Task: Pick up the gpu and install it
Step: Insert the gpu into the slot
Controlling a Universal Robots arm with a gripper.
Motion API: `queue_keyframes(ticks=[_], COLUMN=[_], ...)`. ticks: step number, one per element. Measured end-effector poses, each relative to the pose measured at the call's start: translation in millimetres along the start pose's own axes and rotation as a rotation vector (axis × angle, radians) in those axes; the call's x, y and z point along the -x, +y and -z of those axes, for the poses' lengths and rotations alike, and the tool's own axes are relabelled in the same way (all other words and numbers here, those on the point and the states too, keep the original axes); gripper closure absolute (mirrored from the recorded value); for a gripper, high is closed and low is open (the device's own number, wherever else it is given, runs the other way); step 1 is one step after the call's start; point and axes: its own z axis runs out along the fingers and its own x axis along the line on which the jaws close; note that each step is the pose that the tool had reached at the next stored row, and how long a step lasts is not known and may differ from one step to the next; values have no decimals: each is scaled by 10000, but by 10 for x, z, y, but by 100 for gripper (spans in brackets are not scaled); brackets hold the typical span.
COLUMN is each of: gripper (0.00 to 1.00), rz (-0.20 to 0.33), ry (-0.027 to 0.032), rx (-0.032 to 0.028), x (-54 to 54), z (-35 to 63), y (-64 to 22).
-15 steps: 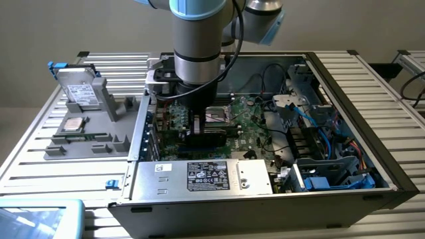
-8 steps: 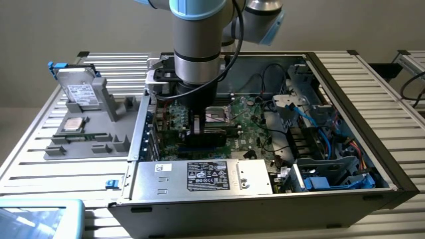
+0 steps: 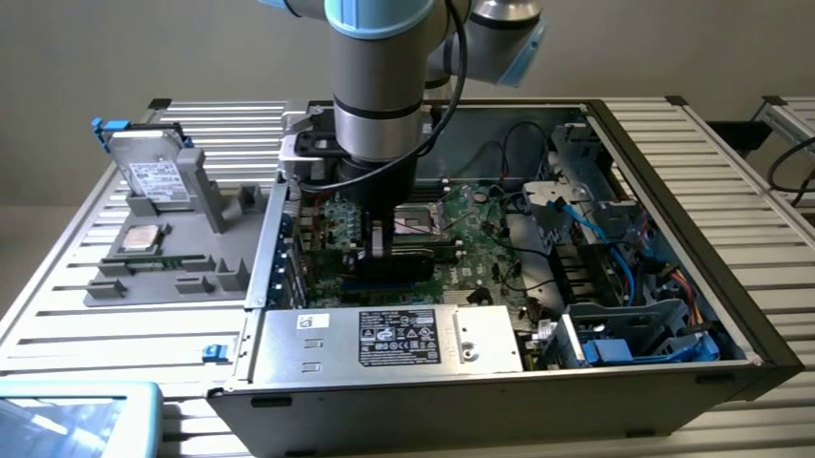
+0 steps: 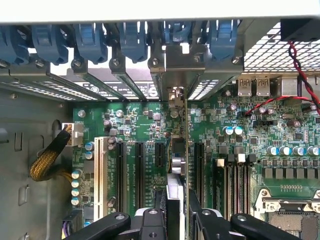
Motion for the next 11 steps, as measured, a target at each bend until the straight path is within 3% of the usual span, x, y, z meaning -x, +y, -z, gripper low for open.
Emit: queue_keyframes(ticks=[11], gripper=[72], rz=[130], ry=[4], rx=[-5], x=[-5], z=[-1], y=[1])
